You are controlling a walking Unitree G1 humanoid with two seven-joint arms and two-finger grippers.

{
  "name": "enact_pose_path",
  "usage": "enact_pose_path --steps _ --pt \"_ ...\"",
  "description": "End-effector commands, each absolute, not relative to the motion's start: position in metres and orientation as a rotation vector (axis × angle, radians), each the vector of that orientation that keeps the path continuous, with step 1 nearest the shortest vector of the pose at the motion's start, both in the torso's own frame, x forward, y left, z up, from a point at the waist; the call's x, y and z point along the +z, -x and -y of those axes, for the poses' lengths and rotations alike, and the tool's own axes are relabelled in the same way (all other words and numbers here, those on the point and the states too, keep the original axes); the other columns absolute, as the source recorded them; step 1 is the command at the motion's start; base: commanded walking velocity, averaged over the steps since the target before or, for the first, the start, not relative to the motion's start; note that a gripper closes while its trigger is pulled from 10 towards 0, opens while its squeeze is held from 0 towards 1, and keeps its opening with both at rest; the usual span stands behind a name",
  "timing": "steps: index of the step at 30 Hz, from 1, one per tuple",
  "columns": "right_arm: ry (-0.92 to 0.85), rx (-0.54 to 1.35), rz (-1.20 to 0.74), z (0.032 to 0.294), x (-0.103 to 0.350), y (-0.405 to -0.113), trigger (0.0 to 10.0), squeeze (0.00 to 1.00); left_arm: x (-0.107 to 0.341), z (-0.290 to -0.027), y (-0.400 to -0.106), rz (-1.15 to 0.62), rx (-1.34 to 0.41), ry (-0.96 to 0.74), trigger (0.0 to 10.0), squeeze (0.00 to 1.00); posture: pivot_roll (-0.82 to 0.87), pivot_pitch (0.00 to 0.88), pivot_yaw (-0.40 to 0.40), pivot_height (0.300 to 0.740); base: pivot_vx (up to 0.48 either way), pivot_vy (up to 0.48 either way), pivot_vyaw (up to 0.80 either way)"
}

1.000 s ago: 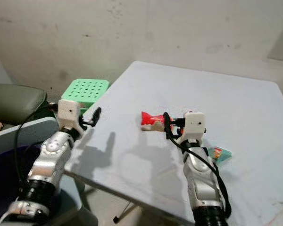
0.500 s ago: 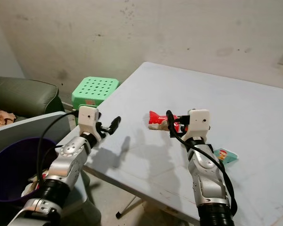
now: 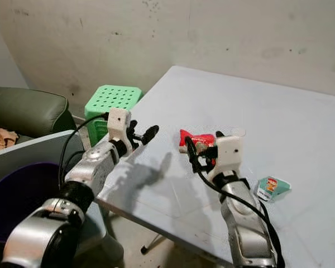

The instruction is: Picking trash to rubbish bin

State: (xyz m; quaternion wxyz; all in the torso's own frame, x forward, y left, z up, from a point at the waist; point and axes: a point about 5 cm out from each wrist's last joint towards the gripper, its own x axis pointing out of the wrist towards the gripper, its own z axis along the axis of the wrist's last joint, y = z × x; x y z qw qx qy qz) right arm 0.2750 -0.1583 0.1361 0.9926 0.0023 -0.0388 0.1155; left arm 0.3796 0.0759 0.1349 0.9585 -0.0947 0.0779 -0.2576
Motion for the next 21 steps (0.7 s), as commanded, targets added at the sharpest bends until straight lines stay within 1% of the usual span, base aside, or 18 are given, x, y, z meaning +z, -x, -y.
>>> enact_pose_path --steps 1,2,7,11,14,18,21 --pt "-0.010 0.229 0.099 0.157 0.143 -0.271 10.0 0.00 0.138 -0.070 -0.381 -0.173 -0.547 0.211 10.0 0.00 -0.12 0.104 0.061 0.715 0.000 0.000 0.00" --pt "-0.010 0.229 0.099 0.157 0.143 -0.271 10.0 0.00 0.138 -0.070 -0.381 -0.173 -0.547 0.211 10.0 0.00 -0.12 0.104 0.061 0.715 0.000 0.000 0.00" --pt "-0.016 0.187 0.085 0.164 0.144 -0.256 10.0 0.00 0.150 -0.046 -0.383 -0.183 -0.629 0.340 10.0 0.00 -0.17 0.135 0.086 0.715 0.000 0.000 0.00" --pt "-0.025 0.183 0.085 0.163 0.146 -0.252 10.0 0.00 0.152 -0.040 -0.383 -0.183 -0.648 0.358 10.0 0.00 -0.19 0.144 0.092 0.715 0.000 0.000 0.00" --pt "-0.025 0.179 0.086 0.163 0.150 -0.247 10.0 0.00 0.155 -0.031 -0.382 -0.191 -0.665 0.407 10.0 0.00 -0.21 0.153 0.095 0.715 0.000 0.000 0.00" --pt "-0.027 0.157 0.080 0.166 0.154 -0.240 10.0 0.00 0.162 -0.022 -0.383 -0.185 -0.679 0.419 10.0 0.00 -0.23 0.172 0.098 0.715 0.000 0.000 0.00" --pt "-0.021 0.148 0.071 0.167 0.154 -0.236 10.0 0.00 0.170 -0.025 -0.387 -0.158 -0.647 0.403 10.0 0.00 -0.24 0.178 0.100 0.715 0.000 0.000 0.00"
